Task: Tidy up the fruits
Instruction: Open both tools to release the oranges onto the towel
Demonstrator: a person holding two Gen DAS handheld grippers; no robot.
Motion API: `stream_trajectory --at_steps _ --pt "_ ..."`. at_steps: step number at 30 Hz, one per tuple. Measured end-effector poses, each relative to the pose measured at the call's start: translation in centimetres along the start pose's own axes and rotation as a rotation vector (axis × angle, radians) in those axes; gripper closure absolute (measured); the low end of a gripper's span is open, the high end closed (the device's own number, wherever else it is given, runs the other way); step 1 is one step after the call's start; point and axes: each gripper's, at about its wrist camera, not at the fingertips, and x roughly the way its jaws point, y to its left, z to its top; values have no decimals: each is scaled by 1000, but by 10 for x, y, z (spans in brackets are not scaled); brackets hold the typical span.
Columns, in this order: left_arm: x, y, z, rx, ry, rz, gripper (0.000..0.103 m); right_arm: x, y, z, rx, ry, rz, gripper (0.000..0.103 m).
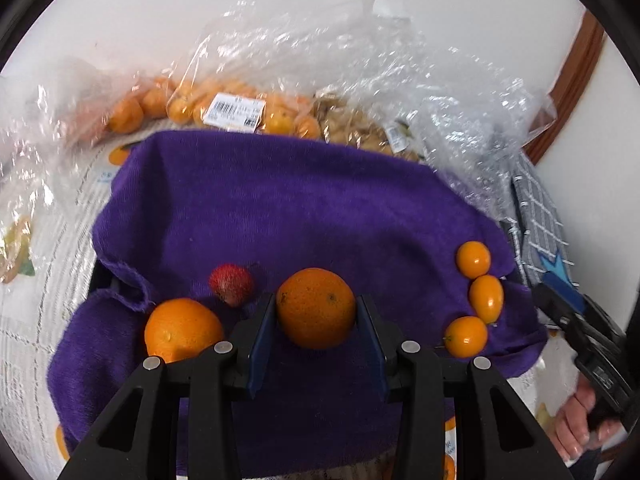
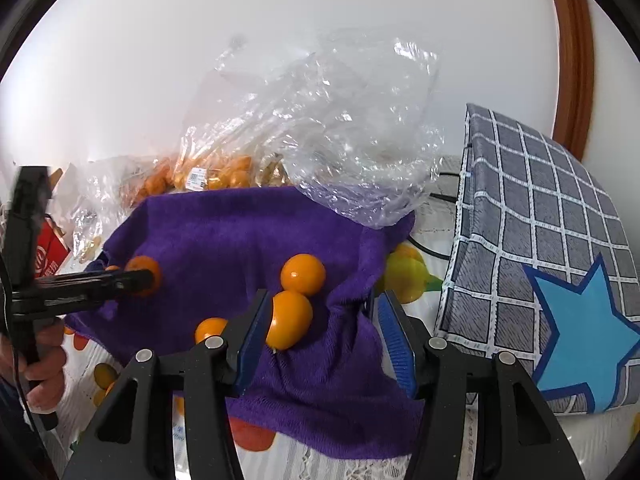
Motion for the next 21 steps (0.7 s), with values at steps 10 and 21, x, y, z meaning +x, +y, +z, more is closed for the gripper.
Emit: stream_trajectory --at_steps 10,21 --pt "-34 -3 -10 22 -51 70 51 -25 9 -9 -29 -28 60 48" --pt "-98 32 -65 -23 -124 48 51 -84 23 -53 13 -48 39 48"
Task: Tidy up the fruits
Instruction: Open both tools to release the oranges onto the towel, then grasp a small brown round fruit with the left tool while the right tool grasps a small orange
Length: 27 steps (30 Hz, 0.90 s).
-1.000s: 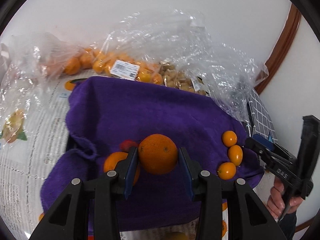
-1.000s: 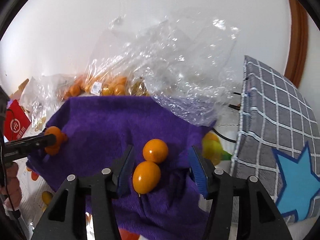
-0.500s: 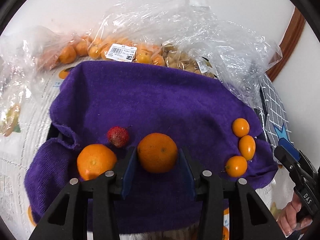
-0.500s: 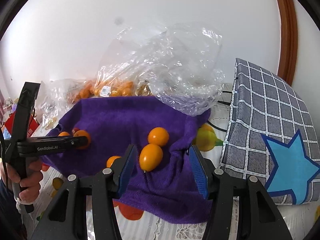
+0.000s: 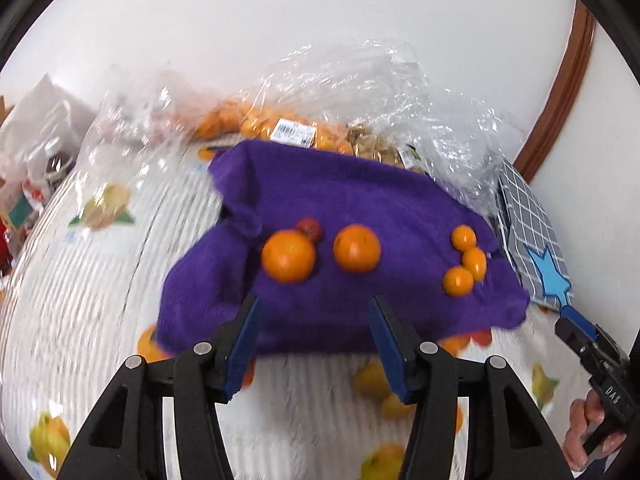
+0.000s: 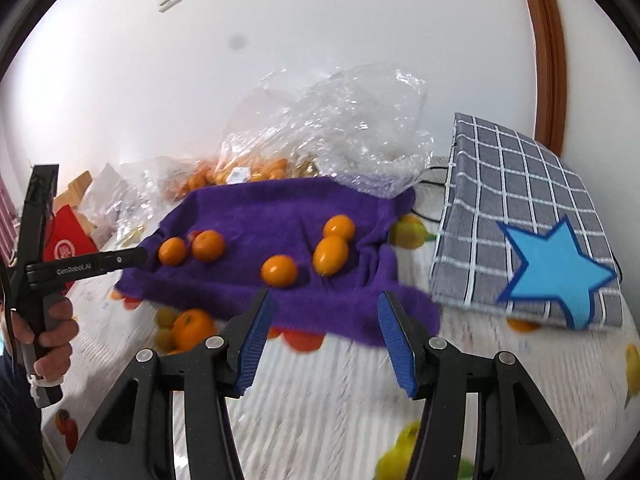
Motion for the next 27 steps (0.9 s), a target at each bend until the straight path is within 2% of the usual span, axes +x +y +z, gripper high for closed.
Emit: stream_trajectory --at_steps 4,6,9,11,19,23,27 --pt "-4 10 -30 12 26 25 51 -10 12 -14 9 13 -19 48" --pt "-6 13 -40 9 38 28 52 -11 20 -21 22 34 -1 49" --pt "-14 19 -54 -10 40 -33 53 -9 35 -30 25 73 53 58" --pt "-20 21 -61 -8 24 -28 53 -5 49 -35 6 96 78 60" --pt "-21 45 -73 -27 7 -25 53 17 99 -47 -88 152 114 61" --pt "-22 45 -71 -26 -16 -65 51 37 109 -51 -100 203 113 61" --pt "-18 47 -71 -38 -1 -85 51 51 115 -53 -98 228 110 61"
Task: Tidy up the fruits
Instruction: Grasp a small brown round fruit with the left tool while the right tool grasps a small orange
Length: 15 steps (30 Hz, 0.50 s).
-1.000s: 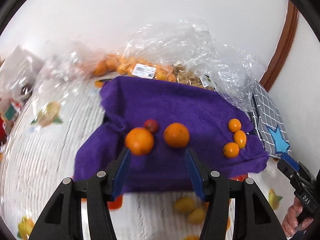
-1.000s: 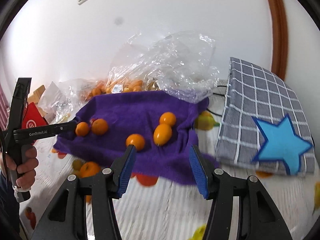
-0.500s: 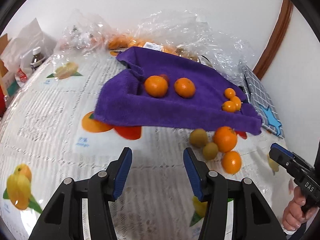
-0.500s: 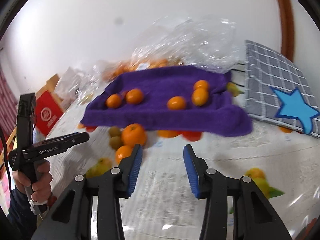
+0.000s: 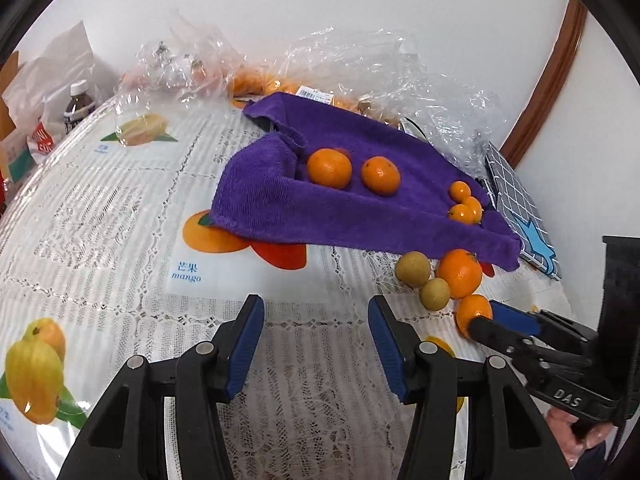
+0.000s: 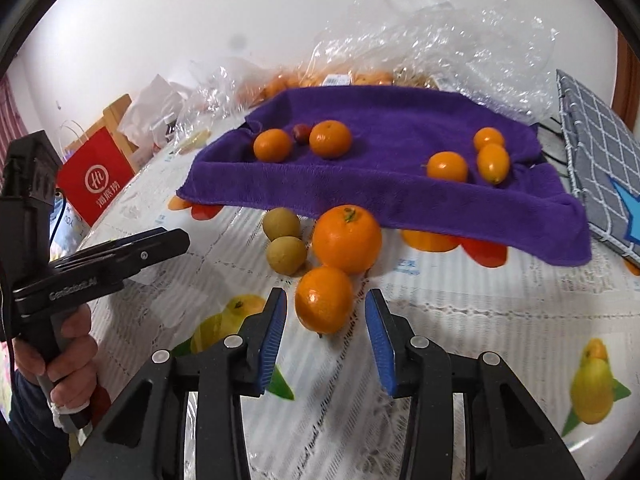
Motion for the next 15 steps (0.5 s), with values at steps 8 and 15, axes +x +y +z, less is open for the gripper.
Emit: stream_trajectory --at_steps 8,15 --pt "-1 4 -2 -26 -5 -43 53 2 3 -7 -33 -25 -37 71" --pt "-5 -5 -4 4 -20 -106 58 -39 -39 -18 -27 -126 -130 71"
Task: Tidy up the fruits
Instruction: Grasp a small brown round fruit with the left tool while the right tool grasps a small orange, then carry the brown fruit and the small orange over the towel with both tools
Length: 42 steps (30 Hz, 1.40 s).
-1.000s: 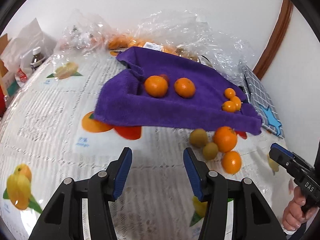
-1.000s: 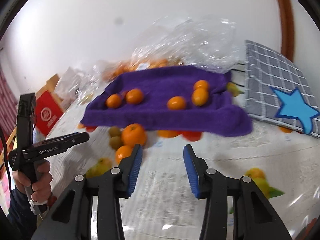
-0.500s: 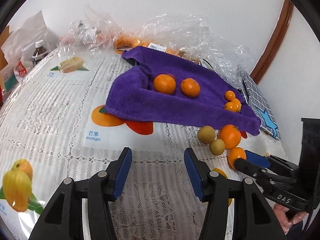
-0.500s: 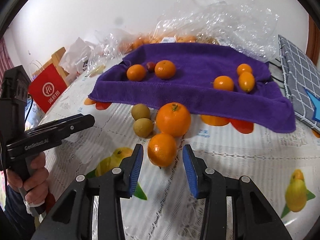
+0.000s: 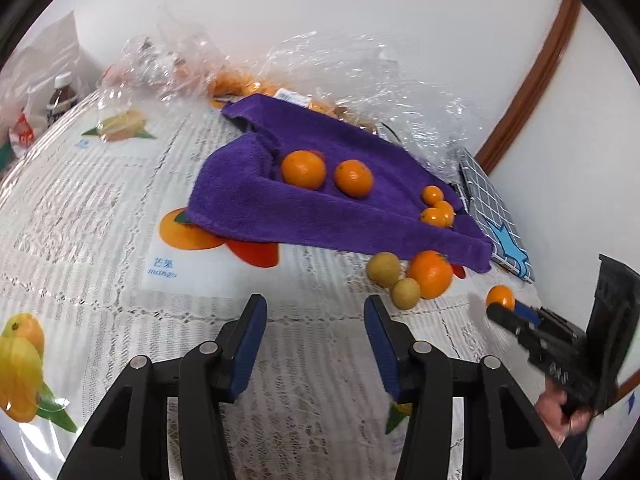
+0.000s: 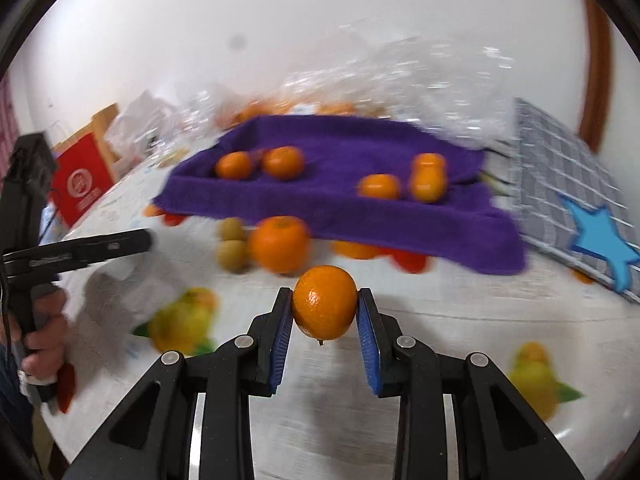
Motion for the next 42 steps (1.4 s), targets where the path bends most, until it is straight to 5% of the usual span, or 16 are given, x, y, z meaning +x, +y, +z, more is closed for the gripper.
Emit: stream_trajectory --at_steps 5,11,15,17,22,28,42 --pt "11 -28 11 19 14 -76 59 -2 -51 -4 76 7 -71 71" --pt "49 -53 30 41 73 -17 60 -1 -74 -7 135 4 -18 71" --pt "70 -52 33 34 131 35 76 0 -78 -8 151 6 31 71" --pt "77 -51 34 18 143 18 76 2 -78 -8 155 20 48 71" --pt "63 -43 37 29 94 67 76 4 -80 -8 166 25 65 71" --pt "41 -26 29 81 99 217 76 7 -77 -8 159 41 60 71" --pt "48 -22 21 120 79 162 74 9 -75 -8 150 54 61 71"
